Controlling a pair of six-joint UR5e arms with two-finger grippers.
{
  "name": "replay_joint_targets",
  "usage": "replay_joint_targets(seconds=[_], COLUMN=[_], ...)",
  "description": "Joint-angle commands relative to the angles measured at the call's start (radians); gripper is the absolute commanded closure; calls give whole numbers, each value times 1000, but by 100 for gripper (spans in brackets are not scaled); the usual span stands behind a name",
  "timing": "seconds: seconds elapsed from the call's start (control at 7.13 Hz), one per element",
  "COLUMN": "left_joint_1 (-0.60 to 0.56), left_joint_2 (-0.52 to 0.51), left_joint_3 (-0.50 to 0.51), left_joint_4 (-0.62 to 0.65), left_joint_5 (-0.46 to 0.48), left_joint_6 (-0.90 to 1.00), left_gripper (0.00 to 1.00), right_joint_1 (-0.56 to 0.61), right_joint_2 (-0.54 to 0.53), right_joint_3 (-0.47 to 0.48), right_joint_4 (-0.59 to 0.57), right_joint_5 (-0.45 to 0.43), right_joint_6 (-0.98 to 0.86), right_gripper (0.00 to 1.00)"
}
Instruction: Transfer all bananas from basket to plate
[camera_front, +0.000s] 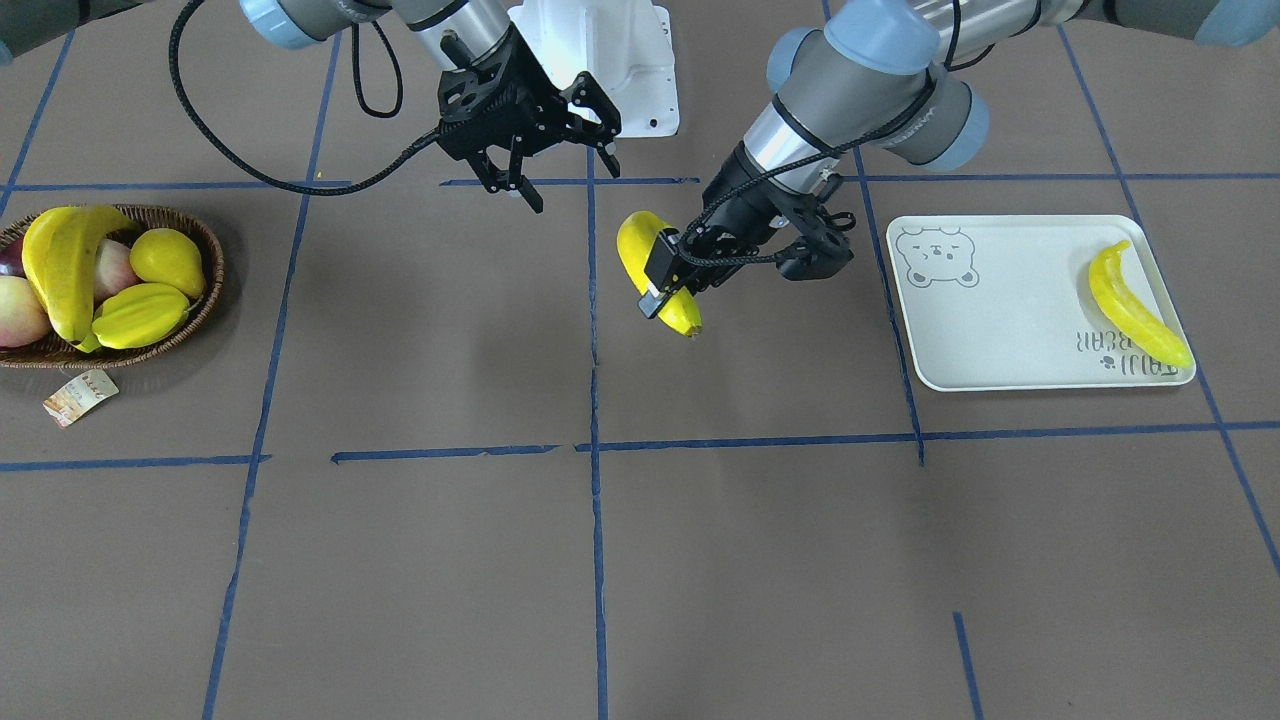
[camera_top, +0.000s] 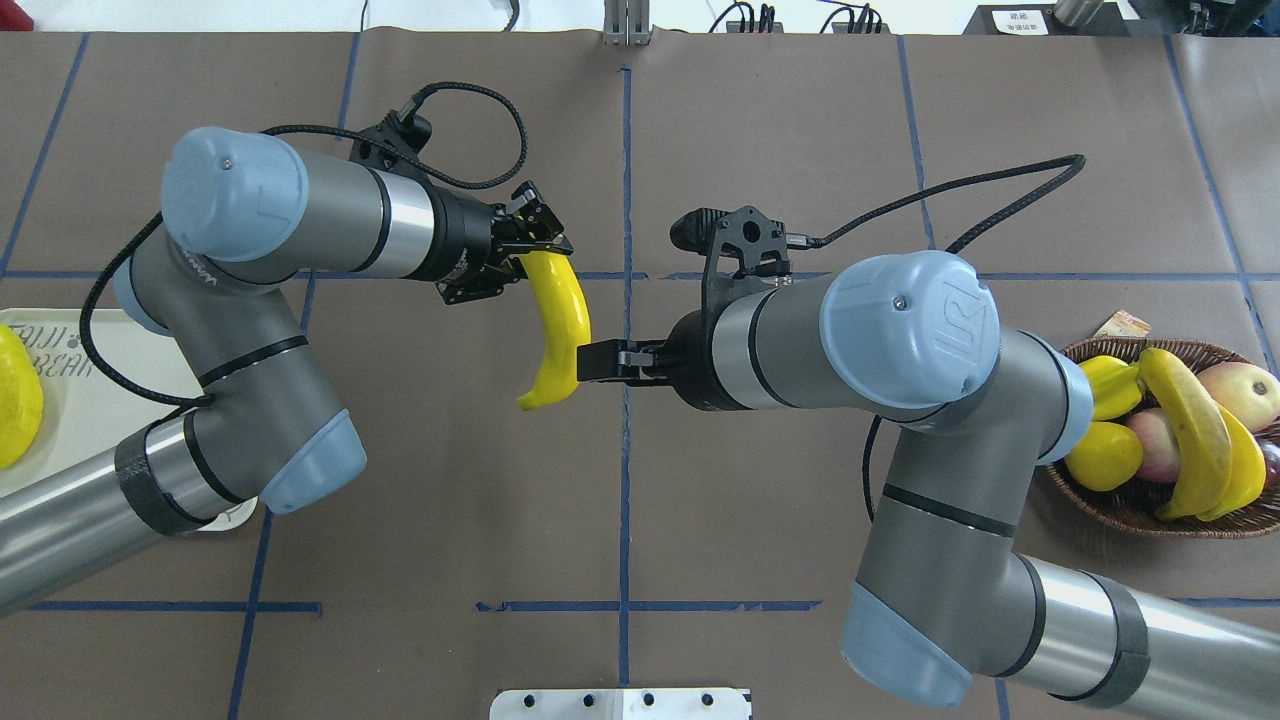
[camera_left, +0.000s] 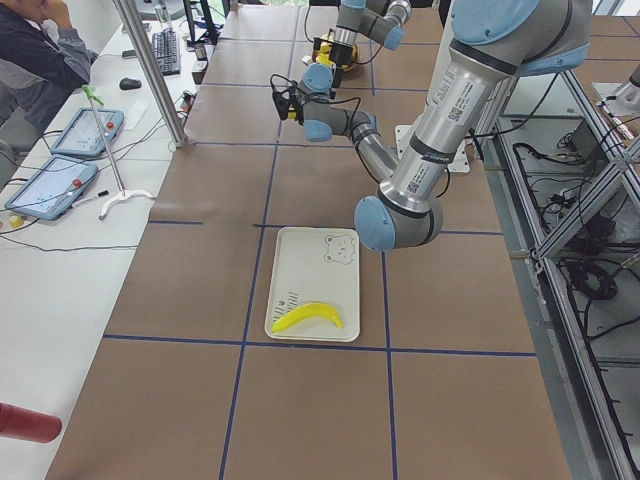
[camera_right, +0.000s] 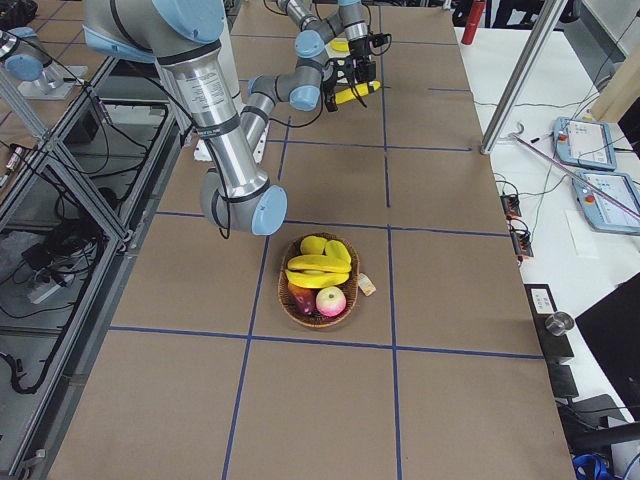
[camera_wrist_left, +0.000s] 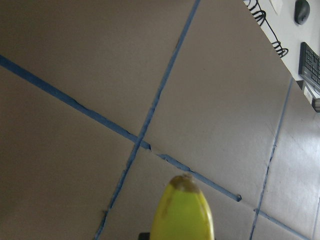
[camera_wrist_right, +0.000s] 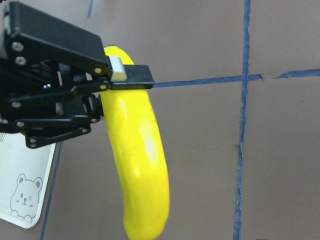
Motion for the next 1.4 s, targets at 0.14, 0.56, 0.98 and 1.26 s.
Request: replay_joint_targets(seconds=[0.14,0.56,0.98,1.26], left_joint_1=[-86,-128,-194,-284], left_joint_2=[35,39,223,355], left_joint_3=[-60,-144,-144,-144], left_joint_4=[282,612,624,593], left_joint_5=[-11,-14,-69,-143], left_joint_6=[9,190,449,513], left_gripper=[100,100,100,100], right_joint_1=[43,190,333,345], right_joint_2=[-7,-9,-128,-154], right_joint_3=[98,99,128,135], right_joint_4=[-250,-381,-373,-370], right_joint_5=[13,130,263,277], right_joint_6=[-7,-124,-304,-321], right_gripper=[1,1,1,1])
